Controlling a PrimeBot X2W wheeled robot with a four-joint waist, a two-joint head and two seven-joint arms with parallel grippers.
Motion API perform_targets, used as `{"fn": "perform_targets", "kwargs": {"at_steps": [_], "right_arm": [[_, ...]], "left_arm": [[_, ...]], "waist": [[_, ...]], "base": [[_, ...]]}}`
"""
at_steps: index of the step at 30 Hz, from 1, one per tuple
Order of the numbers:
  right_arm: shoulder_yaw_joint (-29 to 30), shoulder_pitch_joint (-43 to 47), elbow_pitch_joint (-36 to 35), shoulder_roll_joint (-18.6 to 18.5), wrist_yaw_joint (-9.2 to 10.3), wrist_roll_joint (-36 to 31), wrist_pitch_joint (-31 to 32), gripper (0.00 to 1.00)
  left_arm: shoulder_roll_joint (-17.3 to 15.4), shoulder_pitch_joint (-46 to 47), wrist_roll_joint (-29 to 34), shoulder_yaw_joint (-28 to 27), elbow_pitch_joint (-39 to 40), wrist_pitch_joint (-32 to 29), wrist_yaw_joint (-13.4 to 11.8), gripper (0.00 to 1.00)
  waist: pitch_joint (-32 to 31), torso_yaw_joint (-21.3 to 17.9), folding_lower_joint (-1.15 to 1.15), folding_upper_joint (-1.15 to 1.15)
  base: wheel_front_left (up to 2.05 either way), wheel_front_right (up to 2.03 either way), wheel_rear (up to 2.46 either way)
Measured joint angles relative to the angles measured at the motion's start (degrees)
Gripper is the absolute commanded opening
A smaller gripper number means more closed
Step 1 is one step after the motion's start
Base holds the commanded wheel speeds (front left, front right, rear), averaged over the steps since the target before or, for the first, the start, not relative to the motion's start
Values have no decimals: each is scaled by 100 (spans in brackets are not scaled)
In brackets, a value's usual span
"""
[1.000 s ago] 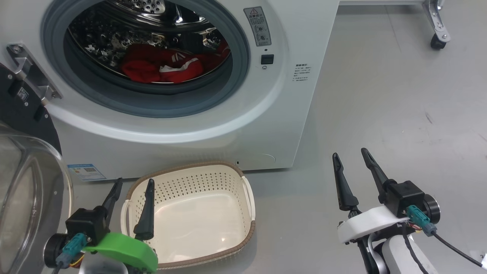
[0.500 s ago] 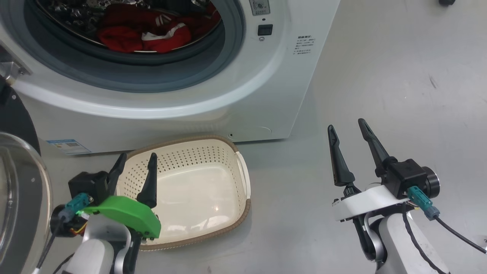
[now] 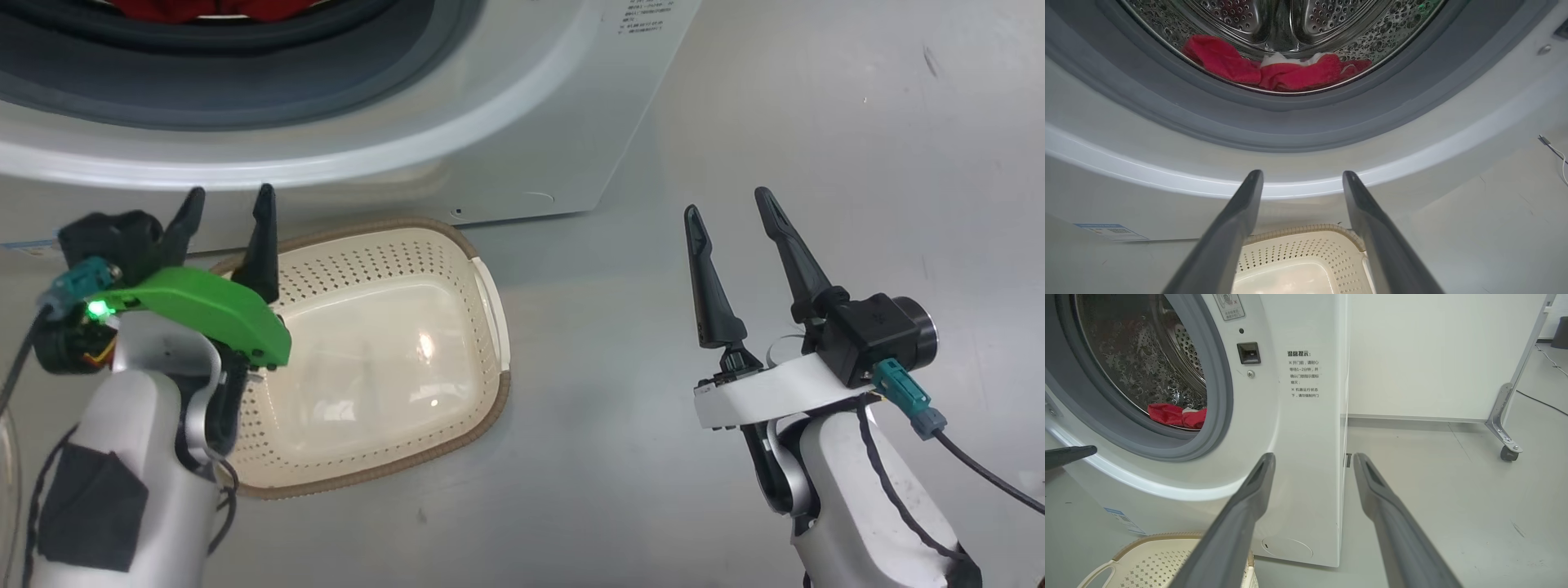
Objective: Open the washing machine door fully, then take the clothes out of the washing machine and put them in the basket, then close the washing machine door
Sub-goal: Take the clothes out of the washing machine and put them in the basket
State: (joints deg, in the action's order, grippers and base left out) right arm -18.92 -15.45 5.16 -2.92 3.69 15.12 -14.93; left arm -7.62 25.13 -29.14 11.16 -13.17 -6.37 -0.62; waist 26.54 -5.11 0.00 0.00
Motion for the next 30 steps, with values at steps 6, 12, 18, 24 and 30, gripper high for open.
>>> {"fn": "perform_targets", "kwargs": {"at_steps": [6, 12, 18, 24, 30], "right_arm": [[-137, -215, -89, -4, 54, 183, 0, 100], [-244, -366, -135, -13, 105, 342, 0, 100], [-445, -539, -170, -19, 136, 530, 0, 100], [-617, -696, -175, -20, 159, 688, 0, 100], [-792, -791, -172, -16, 198, 838, 0, 100]], "left_arm": [[-160, 754, -5, -123, -164, -70, 94, 100], [-337, 1497, 1, -232, -301, -119, 152, 100], [-501, 2214, 1, -442, -474, -170, 152, 100], [-692, 2895, 1, -554, -798, -366, 152, 100], [-877, 3296, 3, -603, -1221, -542, 151, 100]], "waist": [[384, -190, 0, 0], [687, -418, 0, 0], [922, -641, 0, 0], [1108, -923, 0, 0], [1215, -1141, 0, 0]], "base": [[0, 0, 0], [0, 0, 0], [0, 0, 0], [0, 0, 0], [0, 0, 0]]}}
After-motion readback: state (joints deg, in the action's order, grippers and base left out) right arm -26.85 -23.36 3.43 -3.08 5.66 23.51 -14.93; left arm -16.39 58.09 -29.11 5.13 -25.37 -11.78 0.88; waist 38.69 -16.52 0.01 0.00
